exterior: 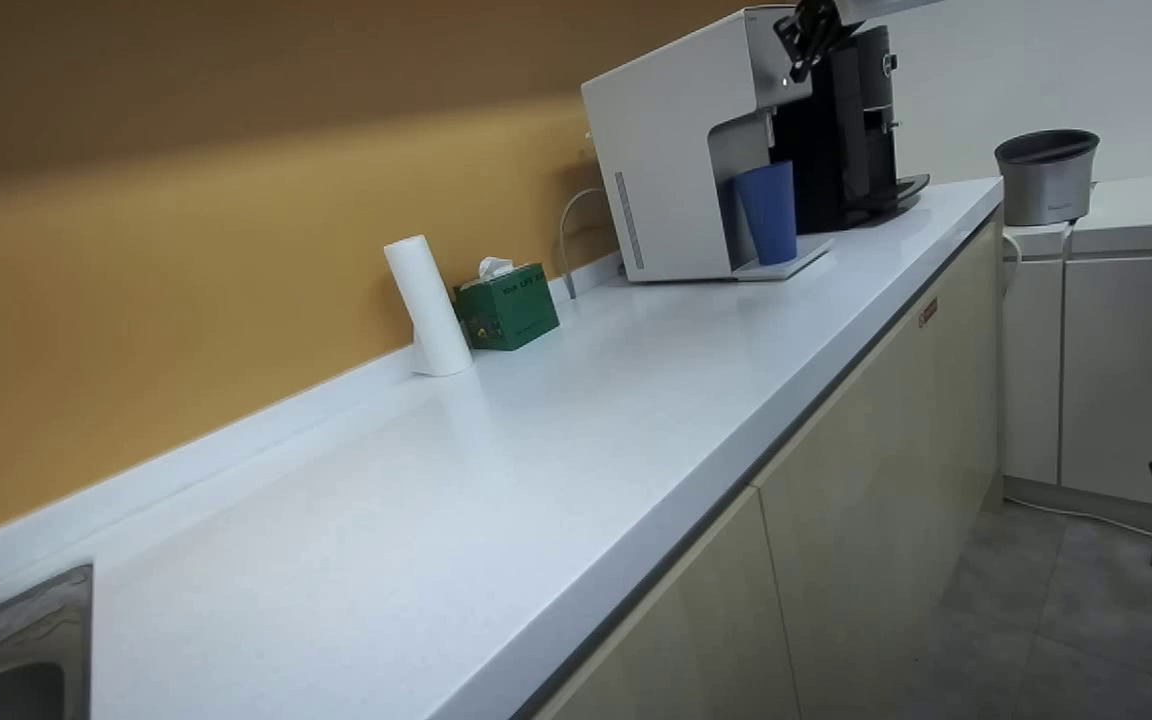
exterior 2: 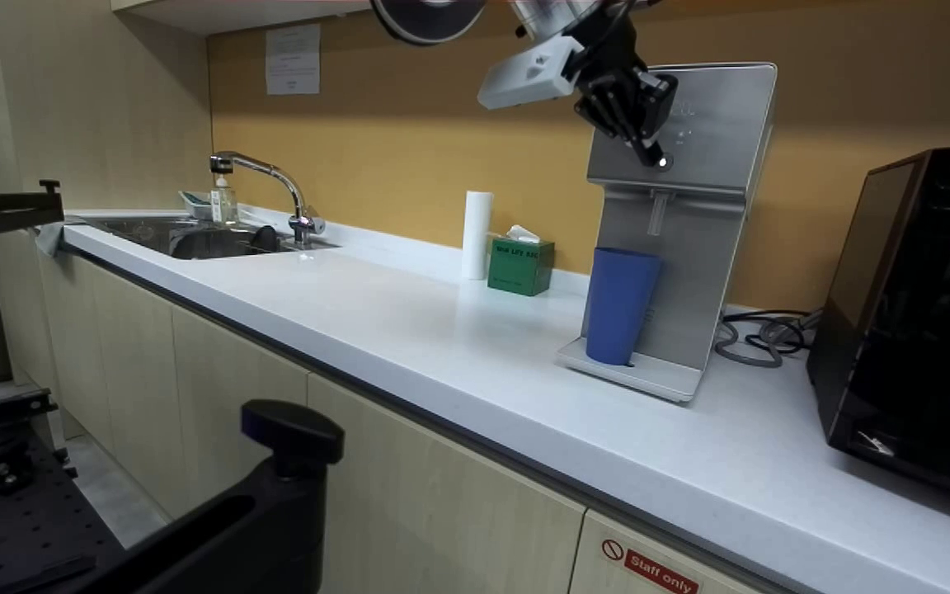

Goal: Press a button on the dispenser to pour water

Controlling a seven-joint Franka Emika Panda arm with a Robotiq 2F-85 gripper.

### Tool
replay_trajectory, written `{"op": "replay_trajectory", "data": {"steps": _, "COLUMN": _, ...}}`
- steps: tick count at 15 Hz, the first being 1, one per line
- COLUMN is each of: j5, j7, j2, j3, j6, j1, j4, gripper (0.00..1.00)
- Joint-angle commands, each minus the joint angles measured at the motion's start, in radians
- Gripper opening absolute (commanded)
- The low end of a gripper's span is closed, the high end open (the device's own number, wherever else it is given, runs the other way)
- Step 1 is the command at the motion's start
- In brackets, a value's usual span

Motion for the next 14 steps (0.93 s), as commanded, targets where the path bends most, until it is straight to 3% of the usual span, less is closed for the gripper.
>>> {"op": "replay_trajectory", "data": {"steps": 1, "j5": 0.042, "j7": -0.029, "j2": 0.026, "j3": -0.002, "j6": 0.002, "j1": 0.003, "j4": 0.041, "gripper": 0.00}}
{"op": "replay_trajectory", "data": {"steps": 14, "j5": 0.125, "j7": -0.082, "j2": 0.073, "j3": 0.016, "j6": -0.009, "j1": -0.003, "j4": 0.089, "gripper": 0.00}}
